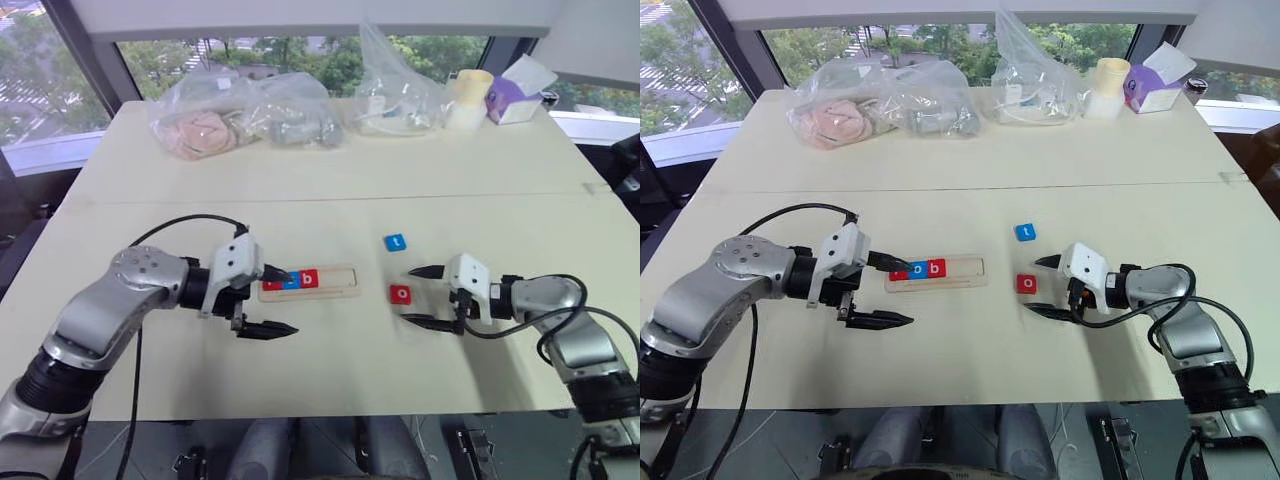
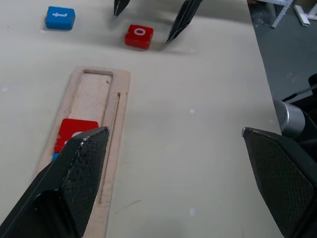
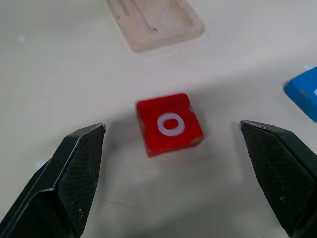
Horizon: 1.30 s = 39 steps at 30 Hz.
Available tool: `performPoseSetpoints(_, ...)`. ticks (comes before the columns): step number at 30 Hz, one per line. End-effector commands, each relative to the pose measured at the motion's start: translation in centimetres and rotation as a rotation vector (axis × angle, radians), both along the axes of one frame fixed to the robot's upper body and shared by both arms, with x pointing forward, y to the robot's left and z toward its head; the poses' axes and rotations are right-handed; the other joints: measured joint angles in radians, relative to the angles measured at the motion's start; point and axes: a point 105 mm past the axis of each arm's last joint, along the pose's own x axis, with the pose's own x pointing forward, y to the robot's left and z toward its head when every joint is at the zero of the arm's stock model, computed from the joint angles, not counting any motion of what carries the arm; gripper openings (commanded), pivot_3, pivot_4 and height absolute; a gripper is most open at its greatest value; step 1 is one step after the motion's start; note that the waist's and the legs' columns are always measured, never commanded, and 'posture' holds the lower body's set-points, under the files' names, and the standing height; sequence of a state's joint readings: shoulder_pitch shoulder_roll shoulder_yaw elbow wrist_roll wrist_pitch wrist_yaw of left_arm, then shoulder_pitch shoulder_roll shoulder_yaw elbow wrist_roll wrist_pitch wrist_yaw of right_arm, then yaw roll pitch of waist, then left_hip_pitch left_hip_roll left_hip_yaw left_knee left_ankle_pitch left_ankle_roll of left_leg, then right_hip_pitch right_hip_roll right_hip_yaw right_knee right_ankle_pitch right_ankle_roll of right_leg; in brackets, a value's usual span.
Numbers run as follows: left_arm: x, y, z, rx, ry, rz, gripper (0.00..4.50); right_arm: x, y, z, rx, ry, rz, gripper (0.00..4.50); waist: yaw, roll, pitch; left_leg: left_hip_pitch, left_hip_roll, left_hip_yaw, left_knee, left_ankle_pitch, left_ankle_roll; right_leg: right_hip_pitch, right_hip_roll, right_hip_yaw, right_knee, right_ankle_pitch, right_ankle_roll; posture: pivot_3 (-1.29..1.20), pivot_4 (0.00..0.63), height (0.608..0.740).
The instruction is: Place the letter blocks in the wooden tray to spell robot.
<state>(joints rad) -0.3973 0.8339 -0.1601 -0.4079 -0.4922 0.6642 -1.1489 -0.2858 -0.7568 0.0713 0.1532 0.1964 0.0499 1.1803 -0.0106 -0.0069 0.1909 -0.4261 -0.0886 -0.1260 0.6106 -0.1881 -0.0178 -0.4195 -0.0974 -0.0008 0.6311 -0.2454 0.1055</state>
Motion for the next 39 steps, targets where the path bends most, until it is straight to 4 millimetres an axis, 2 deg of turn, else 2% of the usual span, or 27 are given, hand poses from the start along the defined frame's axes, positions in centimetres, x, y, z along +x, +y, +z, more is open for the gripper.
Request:
performPoseSetpoints(1, -0.2, -0.1, 1.0, -0.012, -0.03, 0.002, 4.5, 0.2, 0.4, 0.3, 0.001, -0.016, 0.056, 4.24, 0.0, 0.0, 0.0, 0.0, 0.0, 0.0, 0.0, 0.0, 0.0, 0.0, 0.0, 0.0, 0.0, 0.0, 0.0, 0.0, 0.15, 0.74)
performPoseSetpoints(4, 0.0, 0.2, 1.2, -0.005, -0.033, 0.026, 4.5, 0.2, 0.5, 0.2, -0.003, -0.002, 0.087, 3.21, -0.001, 0.0, 0.0, 0.0, 0.0, 0.0, 0.0, 0.0, 0.0, 0.0, 0.0, 0.0, 0.001, 0.0, 0.0, 0.0, 0.15, 0.74)
performPoseSetpoints(8, 0.4, 0.9, 1.3, 0.008, -0.038, 0.064, 4.5, 0.4, 0.6, 0.4, -0.002, 0.003, 0.083, 1.09, -0.002, 0.0, 0.0, 0.0, 0.0, 0.0, 0.0, 0.0, 0.0, 0.0, 0.0, 0.0, 0.001, 0.0, 0.0, 0.0, 0.15, 0.74)
performPoseSetpoints(13, 0.8, 1.9, 1.3, 0.022, -0.049, 0.104, 4.5, 1.5, 1.8, 2.1, 0.057, -0.002, 0.06, 1.08, -0.002, 0.0, 0.0, 0.0, 0.0, 0.0, 0.0, 0.0, 0.0, 0.0, 0.0, 0.0, 0.001, 0.0, 0.0, 0.0, 0.15, 0.74)
performPoseSetpoints(16, 1.8, 4.0, 1.3, 0.065, -0.065, 0.179, 4.5, 2.8, 4.9, 4.6, 0.068, -0.042, 0.095, 1.08, -0.011, 0.0, 0.0, 0.0, 0.001, 0.0, 0.0, 0.0, 0.0, -0.001, 0.001, 0.001, 0.001, 0.001, -0.001, 0.0, 0.15, 0.74)
performPoseSetpoints(19, 2.3, 5.6, 0.9, 0.101, -0.067, 0.221, 4.5, 3.7, 6.7, 5.3, 0.01, -0.09, 0.124, 1.08, -0.006, 0.001, 0.0, 0.0, 0.001, 0.0, 0.0, 0.0, 0.0, -0.003, 0.001, 0.002, 0.003, 0.001, -0.002, 0.0, 0.15, 0.74)
performPoseSetpoints(22, 2.4, 6.9, 0.7, 0.116, -0.062, 0.257, 4.5, 4.7, 9.0, 5.4, -0.077, -0.135, 0.152, 1.08, -0.001, 0.001, 0.0, 0.0, 0.001, 0.0, -0.001, 0.0, -0.001, -0.004, 0.002, 0.002, 0.003, 0.001, -0.002, 0.0, 0.15, 0.74)
performPoseSetpoints(26, 2.3, 7.0, 0.3, 0.115, -0.059, 0.263, 4.5, 4.1, 11.1, 5.1, -0.118, -0.136, 0.245, 1.08, 0.002, 0.0, 0.0, 0.0, -0.001, 0.0, 0.0, 0.0, -0.001, -0.003, 0.001, 0.002, 0.002, 0.003, 0.001, 0.0, 0.15, 0.74)
performPoseSetpoints(31, 1.9, 6.4, 0.0, 0.087, -0.053, 0.268, 4.5, 3.4, 12.0, 4.1, -0.182, -0.146, 0.345, 1.08, -0.004, 0.0, 0.0, 0.0, -0.001, 0.0, 0.0, 0.0, -0.001, -0.003, 0.001, 0.002, 0.001, 0.003, 0.002, 0.0, 0.15, 0.74)
performPoseSetpoints(39, 1.4, 5.8, -0.4, 0.063, -0.042, 0.279, 4.5, 4.6, 12.5, 3.3, -0.203, -0.142, 0.33, 1.08, -0.007, 0.0, 0.0, 0.0, 0.0, 0.0, 0.0, 0.001, -0.001, -0.004, 0.002, 0.002, 0.003, 0.003, 0.002, 0.0, 0.15, 0.74)
